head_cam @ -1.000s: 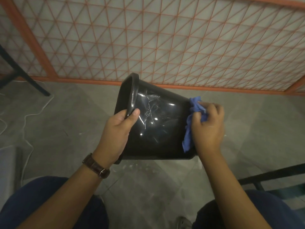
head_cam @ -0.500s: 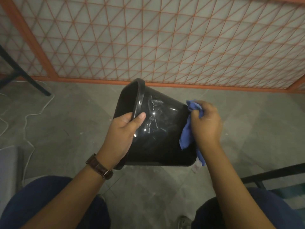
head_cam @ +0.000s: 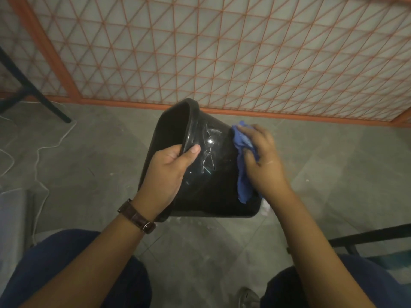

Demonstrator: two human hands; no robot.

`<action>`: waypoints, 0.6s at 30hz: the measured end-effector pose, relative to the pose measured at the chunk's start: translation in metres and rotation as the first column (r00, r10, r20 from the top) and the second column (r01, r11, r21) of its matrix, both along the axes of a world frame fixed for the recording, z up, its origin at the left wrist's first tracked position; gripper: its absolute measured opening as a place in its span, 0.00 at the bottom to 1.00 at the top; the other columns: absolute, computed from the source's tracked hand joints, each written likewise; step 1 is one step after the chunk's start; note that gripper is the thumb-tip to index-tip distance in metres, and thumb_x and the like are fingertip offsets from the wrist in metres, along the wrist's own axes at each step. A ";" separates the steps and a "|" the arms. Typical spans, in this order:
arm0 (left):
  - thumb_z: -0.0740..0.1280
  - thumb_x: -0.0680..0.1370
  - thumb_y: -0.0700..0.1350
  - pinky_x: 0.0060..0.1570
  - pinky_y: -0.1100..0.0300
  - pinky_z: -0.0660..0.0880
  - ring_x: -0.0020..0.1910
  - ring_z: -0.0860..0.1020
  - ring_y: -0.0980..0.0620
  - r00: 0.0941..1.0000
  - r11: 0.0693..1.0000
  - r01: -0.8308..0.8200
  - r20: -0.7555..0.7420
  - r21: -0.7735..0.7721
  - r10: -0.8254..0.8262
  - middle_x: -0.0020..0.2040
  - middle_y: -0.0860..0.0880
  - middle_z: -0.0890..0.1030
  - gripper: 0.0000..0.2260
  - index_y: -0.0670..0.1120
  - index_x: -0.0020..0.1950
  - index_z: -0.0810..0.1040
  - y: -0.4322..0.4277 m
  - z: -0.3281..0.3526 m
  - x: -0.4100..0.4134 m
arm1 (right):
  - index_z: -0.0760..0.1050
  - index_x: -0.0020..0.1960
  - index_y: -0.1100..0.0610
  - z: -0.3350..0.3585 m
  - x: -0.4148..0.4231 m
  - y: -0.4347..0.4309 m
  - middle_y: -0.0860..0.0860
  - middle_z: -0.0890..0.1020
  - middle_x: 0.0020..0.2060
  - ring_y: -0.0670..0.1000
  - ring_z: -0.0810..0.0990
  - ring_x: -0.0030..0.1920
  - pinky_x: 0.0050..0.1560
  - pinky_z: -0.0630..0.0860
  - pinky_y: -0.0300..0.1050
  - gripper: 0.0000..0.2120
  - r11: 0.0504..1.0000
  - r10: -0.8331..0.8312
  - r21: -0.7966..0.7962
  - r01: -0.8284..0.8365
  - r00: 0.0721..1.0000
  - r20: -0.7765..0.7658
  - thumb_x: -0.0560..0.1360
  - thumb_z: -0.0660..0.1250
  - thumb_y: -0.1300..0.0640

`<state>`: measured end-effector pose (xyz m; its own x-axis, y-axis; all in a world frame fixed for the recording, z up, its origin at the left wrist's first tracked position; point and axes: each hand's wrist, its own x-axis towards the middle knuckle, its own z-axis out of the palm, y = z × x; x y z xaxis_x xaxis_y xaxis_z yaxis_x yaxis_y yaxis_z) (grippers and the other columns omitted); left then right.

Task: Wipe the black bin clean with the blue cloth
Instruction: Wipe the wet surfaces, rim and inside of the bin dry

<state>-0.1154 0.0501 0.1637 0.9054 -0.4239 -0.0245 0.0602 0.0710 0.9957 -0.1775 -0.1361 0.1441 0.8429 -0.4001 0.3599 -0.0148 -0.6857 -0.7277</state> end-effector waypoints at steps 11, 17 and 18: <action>0.65 0.77 0.43 0.43 0.59 0.78 0.38 0.81 0.51 0.994 0.995 -0.071 -0.091 -0.066 0.065 0.35 0.48 0.83 0.12 0.48 0.36 0.83 -0.007 -0.002 0.003 | 0.70 0.64 0.55 -0.001 0.001 0.016 0.51 0.69 0.62 0.41 0.69 0.57 0.58 0.66 0.31 0.20 0.995 -0.095 -0.018 0.094 0.995 -0.042 0.74 0.60 0.64; 0.66 0.77 0.43 0.48 0.53 0.78 0.41 0.82 0.46 0.990 0.994 -0.080 -0.122 -0.076 0.071 0.39 0.43 0.83 0.11 0.47 0.37 0.84 -0.006 -0.005 0.005 | 0.71 0.48 0.48 -0.002 -0.006 0.019 0.46 0.73 0.50 0.35 0.71 0.46 0.50 0.70 0.34 0.13 0.997 -0.078 0.010 0.078 0.997 -0.029 0.70 0.63 0.65; 0.65 0.77 0.43 0.46 0.56 0.79 0.40 0.82 0.48 0.991 0.995 -0.064 -0.122 -0.074 0.055 0.37 0.46 0.84 0.11 0.48 0.37 0.84 -0.006 -0.005 0.004 | 0.71 0.48 0.49 -0.002 -0.005 0.014 0.47 0.73 0.51 0.39 0.71 0.46 0.51 0.72 0.40 0.12 0.988 -0.151 0.034 0.152 0.987 -0.052 0.71 0.62 0.64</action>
